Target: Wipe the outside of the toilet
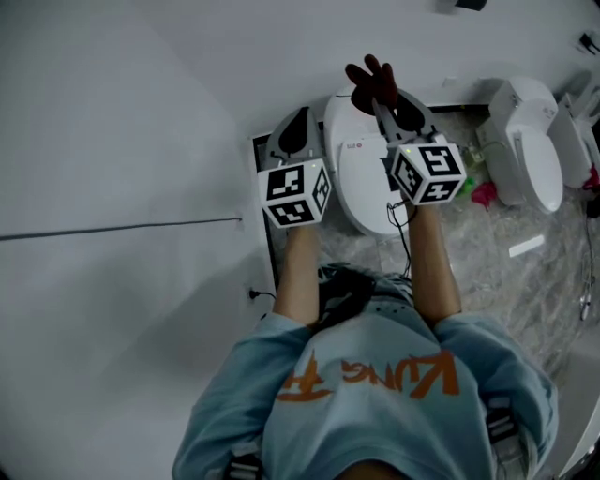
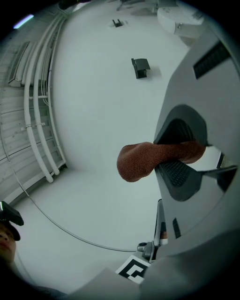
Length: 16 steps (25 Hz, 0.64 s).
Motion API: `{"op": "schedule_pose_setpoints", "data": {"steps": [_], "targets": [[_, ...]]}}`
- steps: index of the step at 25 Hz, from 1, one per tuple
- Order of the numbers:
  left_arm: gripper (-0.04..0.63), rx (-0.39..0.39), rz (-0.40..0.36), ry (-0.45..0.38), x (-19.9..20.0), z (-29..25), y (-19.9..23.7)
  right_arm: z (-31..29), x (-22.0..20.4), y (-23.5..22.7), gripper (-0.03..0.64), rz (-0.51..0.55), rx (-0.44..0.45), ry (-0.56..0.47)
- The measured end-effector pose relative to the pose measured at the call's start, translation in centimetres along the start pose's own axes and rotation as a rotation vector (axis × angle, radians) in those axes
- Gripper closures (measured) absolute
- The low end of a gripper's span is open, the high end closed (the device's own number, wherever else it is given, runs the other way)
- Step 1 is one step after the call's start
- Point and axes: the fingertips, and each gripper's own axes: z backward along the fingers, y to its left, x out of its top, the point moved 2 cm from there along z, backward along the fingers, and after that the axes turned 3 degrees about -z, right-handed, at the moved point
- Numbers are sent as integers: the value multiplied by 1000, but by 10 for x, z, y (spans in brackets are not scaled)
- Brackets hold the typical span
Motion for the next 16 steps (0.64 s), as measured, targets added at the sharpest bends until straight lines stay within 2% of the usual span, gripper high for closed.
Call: {"op": "schedule_pose_setpoints", "data": {"steps": [7,16], "targets": [[601,-43,-12,6,-9,-5,-11,3,-5,-7,540,6,-14,-2],[601,-3,-31,61,-9,-11,3,-16,1,3,540,1,27,5]]}}
